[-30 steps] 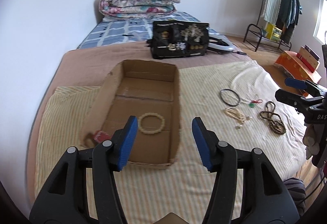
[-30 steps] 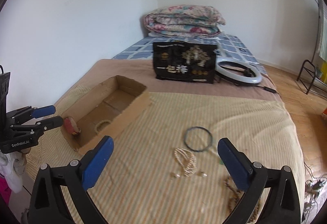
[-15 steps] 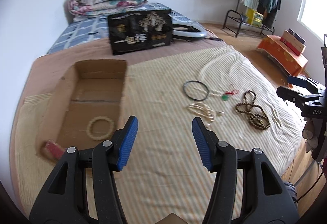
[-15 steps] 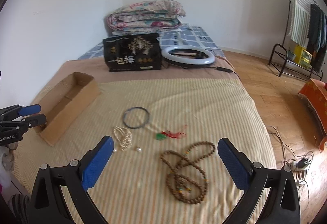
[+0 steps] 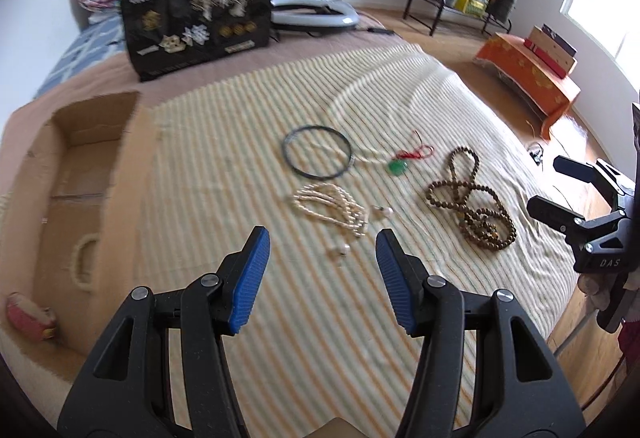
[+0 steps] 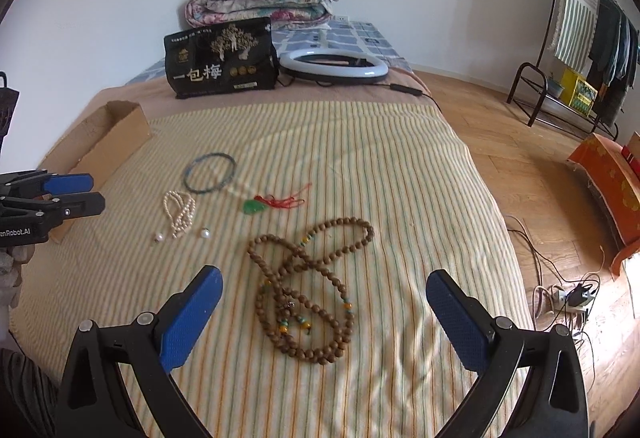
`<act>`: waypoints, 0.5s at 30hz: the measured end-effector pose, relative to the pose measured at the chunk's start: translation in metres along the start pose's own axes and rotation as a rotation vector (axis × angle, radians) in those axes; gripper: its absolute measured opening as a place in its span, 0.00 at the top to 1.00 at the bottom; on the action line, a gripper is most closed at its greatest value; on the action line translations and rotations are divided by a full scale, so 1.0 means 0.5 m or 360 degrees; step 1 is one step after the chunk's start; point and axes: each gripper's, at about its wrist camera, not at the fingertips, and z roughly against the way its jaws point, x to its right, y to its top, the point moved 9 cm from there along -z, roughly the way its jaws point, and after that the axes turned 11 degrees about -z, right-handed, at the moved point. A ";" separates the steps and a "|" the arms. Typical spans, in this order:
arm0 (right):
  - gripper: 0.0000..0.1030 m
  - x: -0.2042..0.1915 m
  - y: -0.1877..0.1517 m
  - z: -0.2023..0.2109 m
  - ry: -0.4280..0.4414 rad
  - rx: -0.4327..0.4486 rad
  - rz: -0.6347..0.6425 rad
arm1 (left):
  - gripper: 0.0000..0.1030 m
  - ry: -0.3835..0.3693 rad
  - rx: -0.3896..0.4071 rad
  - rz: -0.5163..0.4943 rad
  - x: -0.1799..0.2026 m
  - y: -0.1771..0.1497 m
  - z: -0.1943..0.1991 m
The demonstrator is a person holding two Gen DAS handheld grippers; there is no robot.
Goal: Organize jewelry
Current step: 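Withdraw both open tools from the box back toward the jewelry, then grasp the pearl necklace with the left tool while the right tool grasps the brown wooden bead strand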
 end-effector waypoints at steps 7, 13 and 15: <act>0.00 0.011 -0.029 -0.042 0.0013 -0.0065 0.0018 | 0.45 -0.0056 -0.0100 0.0015 0.020 0.011 -0.084; 0.00 0.021 -0.046 -0.077 0.0020 -0.0112 0.0004 | 0.45 -0.0047 -0.0161 0.0037 0.019 0.015 -0.139; 0.00 0.024 -0.047 -0.083 0.0021 -0.0114 0.0000 | 0.45 -0.0043 -0.0173 0.0043 0.020 0.016 -0.153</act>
